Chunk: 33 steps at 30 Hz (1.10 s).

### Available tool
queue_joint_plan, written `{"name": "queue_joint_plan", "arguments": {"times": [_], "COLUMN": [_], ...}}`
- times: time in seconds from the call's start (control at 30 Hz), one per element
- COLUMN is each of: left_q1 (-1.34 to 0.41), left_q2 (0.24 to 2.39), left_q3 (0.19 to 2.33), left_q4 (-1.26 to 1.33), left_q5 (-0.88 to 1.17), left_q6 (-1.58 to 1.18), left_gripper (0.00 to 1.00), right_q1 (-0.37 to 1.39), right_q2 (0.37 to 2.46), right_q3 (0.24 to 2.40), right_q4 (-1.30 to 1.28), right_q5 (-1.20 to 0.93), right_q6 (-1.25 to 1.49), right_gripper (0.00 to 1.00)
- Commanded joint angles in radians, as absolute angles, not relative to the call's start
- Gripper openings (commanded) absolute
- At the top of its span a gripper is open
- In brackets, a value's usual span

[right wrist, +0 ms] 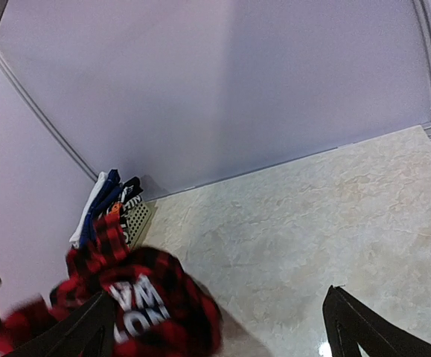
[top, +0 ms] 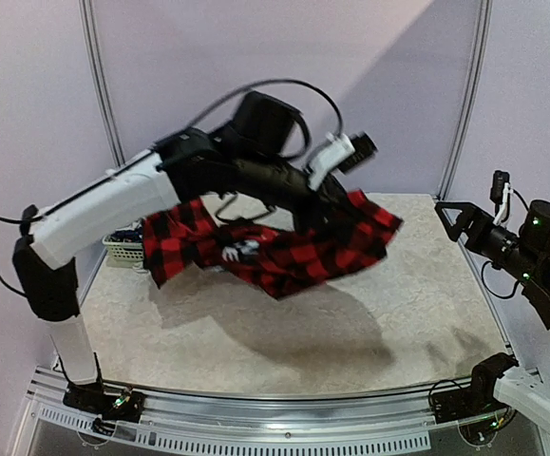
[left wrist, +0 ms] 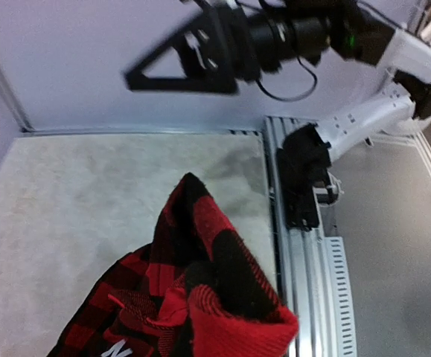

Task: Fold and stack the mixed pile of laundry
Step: Place the crumpled shirt at the center of the board, then adjust the crumpled shirt at the center of the board.

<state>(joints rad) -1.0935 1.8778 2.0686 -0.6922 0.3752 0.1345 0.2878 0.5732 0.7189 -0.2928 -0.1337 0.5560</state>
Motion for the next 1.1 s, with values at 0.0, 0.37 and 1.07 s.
{"name": "queue_joint_plan", "arguments": {"times": [0.0,0.37,1.07], "left_q1": [-1.186,-1.187,-1.015], "left_q2": [2.042,2.107,1.46], "left_q3": [2.021,1.915,0.97], "left_q4": [-0.661,-0.57,-0.507], "left_q5": [0.447,0.288,-0.193], "left_q6": [0.106,-0.036,-0.372], "left_gripper": [0.0,0.97,0.98], "right_q1": [0.292,0.293,0.969], "right_q2": [0.541,0.581,1.066], "right_q3": [0.743,0.731,0.927], "right_q4": [-0.423,-0.426,-0.426], "right_q5": [-0.011,-0.034,0.096], "right_q6": [0.556,0.569,0.311], "right_gripper": [0.99,0.99,0.99]}}
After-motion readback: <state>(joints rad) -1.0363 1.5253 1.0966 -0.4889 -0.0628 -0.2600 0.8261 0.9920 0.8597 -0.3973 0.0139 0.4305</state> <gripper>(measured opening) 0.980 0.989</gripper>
